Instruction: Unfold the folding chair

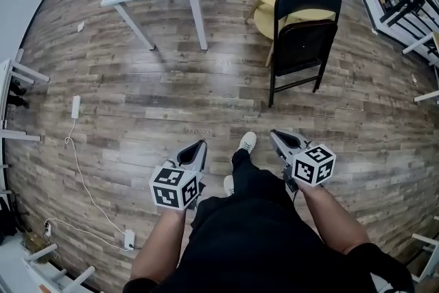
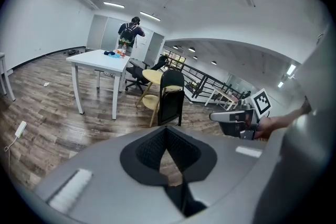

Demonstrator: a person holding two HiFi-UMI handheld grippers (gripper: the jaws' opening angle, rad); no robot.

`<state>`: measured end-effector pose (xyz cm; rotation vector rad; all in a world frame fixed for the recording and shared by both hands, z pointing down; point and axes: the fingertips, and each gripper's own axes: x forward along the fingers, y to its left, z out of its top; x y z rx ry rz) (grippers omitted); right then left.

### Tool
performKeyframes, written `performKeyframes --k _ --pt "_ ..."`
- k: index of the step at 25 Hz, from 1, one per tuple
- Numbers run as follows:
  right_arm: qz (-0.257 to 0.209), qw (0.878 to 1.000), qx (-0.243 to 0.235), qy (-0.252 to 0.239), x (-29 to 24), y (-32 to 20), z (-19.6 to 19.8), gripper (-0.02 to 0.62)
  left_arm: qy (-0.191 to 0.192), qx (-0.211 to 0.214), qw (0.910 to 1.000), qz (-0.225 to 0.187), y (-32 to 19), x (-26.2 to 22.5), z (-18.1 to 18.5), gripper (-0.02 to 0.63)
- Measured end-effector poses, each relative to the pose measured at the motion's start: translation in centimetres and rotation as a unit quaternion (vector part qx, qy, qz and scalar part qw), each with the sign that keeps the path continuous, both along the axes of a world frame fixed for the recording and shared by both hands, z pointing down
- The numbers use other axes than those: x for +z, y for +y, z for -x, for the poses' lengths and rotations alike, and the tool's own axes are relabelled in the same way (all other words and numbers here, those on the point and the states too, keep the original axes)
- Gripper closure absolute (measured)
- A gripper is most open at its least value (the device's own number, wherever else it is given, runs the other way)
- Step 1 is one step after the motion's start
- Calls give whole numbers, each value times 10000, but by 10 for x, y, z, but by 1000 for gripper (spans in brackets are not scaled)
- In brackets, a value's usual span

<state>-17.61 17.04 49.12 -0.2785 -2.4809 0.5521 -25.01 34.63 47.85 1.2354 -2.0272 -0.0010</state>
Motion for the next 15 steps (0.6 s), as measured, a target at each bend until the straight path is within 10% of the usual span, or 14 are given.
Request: performKeyframes --k 15 --pt "49 9991 413 94 8 -91 62 589 86 312 9995 60 -98 5 82 598"
